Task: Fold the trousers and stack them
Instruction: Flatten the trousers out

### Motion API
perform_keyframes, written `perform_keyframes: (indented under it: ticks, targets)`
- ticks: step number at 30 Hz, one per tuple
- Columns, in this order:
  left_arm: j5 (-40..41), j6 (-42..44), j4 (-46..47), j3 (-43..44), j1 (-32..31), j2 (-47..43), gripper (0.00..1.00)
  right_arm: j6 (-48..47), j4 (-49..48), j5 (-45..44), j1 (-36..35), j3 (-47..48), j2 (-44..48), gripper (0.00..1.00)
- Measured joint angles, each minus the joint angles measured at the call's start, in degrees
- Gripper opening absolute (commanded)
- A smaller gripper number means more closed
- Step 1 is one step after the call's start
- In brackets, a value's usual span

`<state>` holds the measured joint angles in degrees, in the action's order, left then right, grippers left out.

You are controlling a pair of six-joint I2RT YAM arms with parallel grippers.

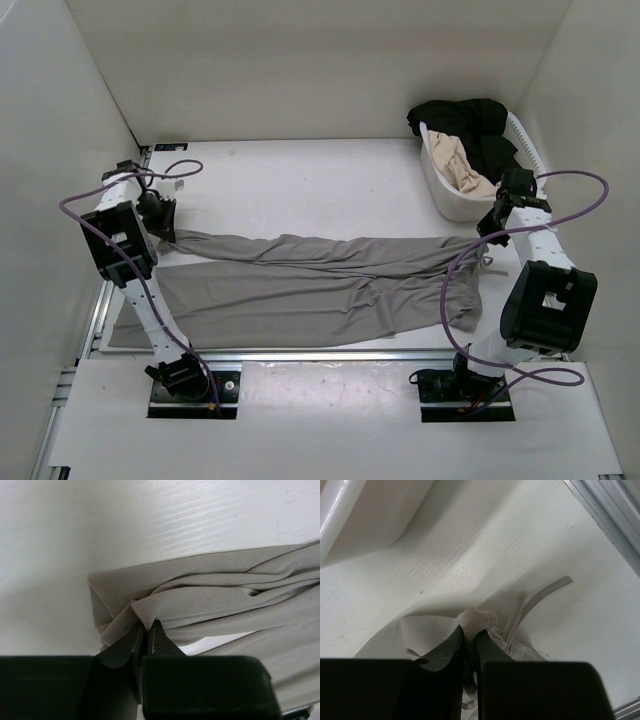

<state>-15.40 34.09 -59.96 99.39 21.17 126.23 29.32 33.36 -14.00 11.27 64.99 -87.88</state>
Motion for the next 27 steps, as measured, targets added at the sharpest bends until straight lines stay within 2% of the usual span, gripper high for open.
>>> perform_keyframes:
  ticks: [3, 8, 10, 13, 18, 23, 27]
  targets:
    - [0.00, -0.28, -1.40, 2.84, -0.02, 0.11, 0.14, -0.55, 0.61, 0.11, 0.07, 1.14, -0.26, 0.00]
    - [-0.52, -1.81, -2.10, 17.86, -0.28, -0.28, 0.14, -1.60, 2.21, 2.12, 0.66, 10.82, -3.08, 0.00]
    - [-0.79, -2.21, -0.94, 19.52, -0.24, -2.58, 0.14, -1.84, 1.55, 3.04, 0.94, 13.31, -2.58, 0.00]
    - [-1.53, -2.01, -0.52, 14.82, 0.72, -9.11, 0.14, -1.92, -1.73, 5.16, 2.38, 11.30, 1.99, 0.00]
    - [-2.40, -0.28, -0.44, -4.70, 4.35, -20.96, 0.14, -0.50, -5.09, 9.79, 5.22, -1.60, 11.63, 0.00]
    - [-2.34, 0.50, -1.03, -18.95, 7.87, -21.46, 0.14, 1.92, -6.10, 12.35, 5.25, -17.31, 12.20, 0.00]
    - [-2.64, 0.44, -0.85, -19.54, 8.72, -19.65, 0.14, 2.82, -4.68, 12.28, 5.29, -22.32, 12.26, 0.00]
